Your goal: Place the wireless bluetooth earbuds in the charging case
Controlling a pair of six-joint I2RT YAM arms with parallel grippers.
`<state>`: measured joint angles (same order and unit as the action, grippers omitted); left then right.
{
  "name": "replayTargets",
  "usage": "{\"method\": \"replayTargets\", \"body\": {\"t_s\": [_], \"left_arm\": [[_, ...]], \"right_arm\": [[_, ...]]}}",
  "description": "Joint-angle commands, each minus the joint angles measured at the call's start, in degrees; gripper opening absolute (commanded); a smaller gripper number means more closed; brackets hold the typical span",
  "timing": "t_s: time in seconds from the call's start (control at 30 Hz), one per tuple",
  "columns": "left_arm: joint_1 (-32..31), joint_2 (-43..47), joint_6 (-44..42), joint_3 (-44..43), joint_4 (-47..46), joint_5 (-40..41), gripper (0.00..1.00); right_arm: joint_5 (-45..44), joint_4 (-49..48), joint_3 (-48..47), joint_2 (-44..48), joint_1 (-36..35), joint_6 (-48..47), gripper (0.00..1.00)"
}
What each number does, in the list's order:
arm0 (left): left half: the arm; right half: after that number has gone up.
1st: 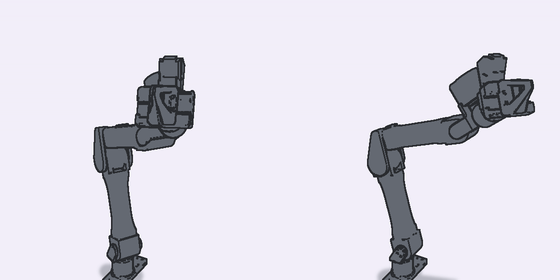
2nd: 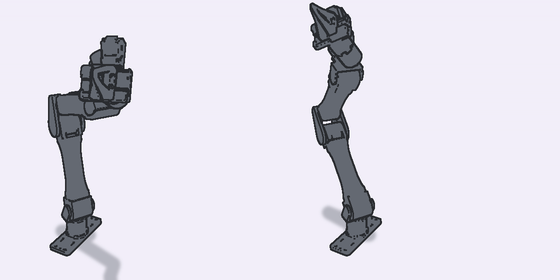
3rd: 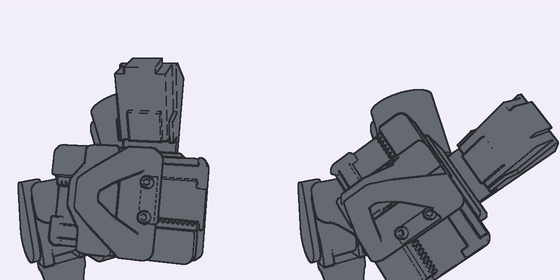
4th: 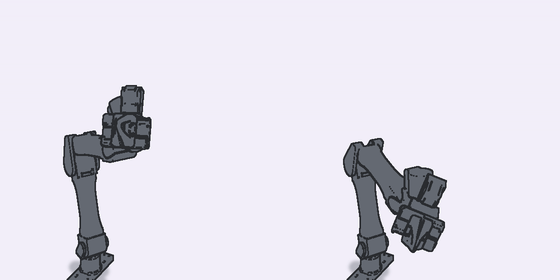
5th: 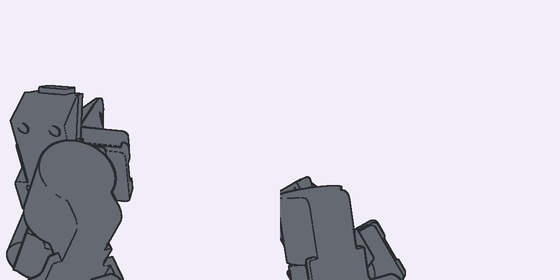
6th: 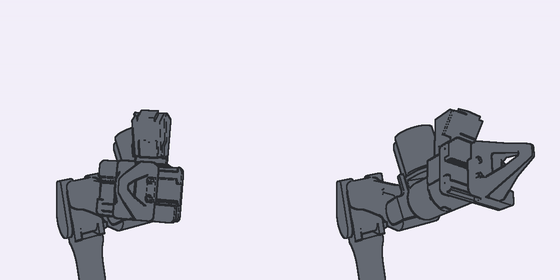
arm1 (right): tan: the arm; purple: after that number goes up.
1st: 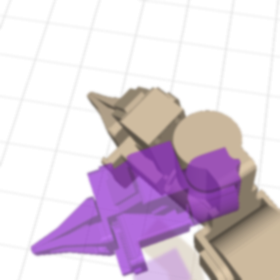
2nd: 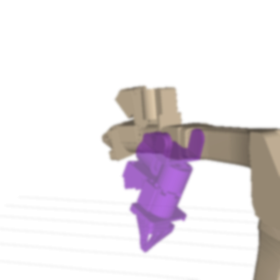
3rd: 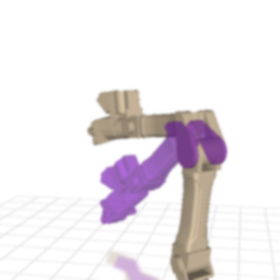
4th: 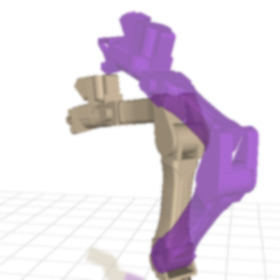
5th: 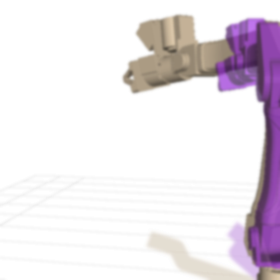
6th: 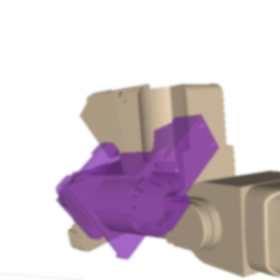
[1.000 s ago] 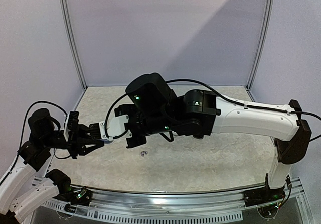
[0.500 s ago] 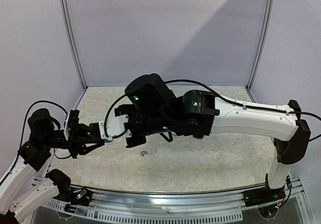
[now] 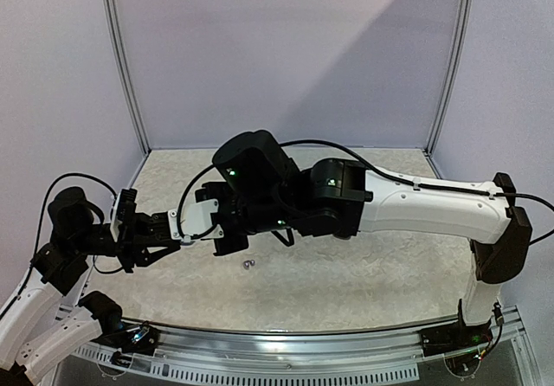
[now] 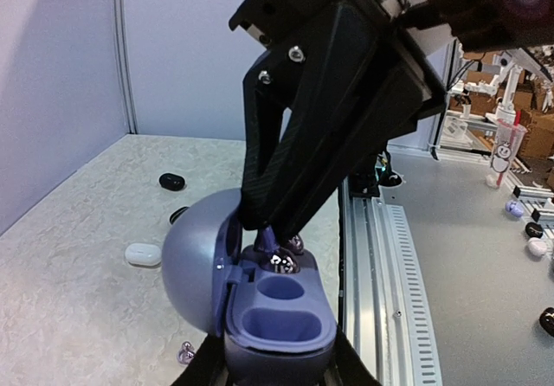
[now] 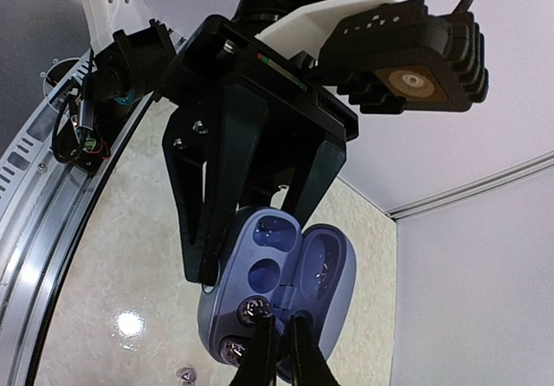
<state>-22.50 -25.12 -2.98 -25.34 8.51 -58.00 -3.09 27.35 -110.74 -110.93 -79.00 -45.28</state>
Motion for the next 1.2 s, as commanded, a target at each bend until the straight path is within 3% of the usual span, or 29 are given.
{"method": "replayTargets", "body": {"t_s": [0.0, 0.6, 1.17], "left_arm": [[-0.74, 0.84, 0.13, 0.07, -3.23, -0.6, 0.0], [0.64, 2.22, 7.04, 1.15, -7.54, 0.41, 0.0], [2.7, 4.31, 9.73, 3.61, -7.54, 2.13, 0.0]], "right_arm": [[0.43, 2.11, -0.4, -1.94, -0.12, 0.89, 0.08], [-0.99, -1.07, 3.15, -0.97, 0.82, 3.53, 0.13], [11.83, -6.64, 4.68, 6.58, 3.49, 9.94, 0.29]]}}
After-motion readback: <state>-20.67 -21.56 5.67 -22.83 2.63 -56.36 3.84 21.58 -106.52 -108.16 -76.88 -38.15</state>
